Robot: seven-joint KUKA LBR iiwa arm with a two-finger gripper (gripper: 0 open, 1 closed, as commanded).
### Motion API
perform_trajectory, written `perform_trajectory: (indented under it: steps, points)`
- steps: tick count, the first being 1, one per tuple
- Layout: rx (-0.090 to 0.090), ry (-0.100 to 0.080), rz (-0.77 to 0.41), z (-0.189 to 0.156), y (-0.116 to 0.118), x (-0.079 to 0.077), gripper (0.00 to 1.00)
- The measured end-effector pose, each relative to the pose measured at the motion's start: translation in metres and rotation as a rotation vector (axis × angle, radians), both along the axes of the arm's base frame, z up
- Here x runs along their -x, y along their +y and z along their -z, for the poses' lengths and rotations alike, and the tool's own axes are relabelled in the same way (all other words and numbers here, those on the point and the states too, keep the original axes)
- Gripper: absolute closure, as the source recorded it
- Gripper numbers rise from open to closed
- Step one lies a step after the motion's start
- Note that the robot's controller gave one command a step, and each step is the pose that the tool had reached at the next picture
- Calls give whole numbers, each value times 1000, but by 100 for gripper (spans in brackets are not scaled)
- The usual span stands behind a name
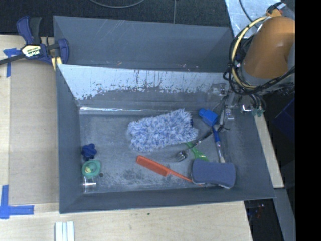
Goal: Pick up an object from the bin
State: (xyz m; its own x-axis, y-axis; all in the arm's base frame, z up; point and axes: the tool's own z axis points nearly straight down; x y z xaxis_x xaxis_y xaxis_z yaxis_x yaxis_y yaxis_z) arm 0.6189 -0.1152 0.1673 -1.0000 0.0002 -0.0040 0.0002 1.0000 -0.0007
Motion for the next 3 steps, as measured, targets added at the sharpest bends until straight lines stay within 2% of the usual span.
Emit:
perform_trajectory:
  steps: [1,2,3]
  points:
    - [-2,3,-169,98,86,2,0]
    - [5,-11,-103,39,94,-6,0]
    - [0,2,-124,67,121,3,0]
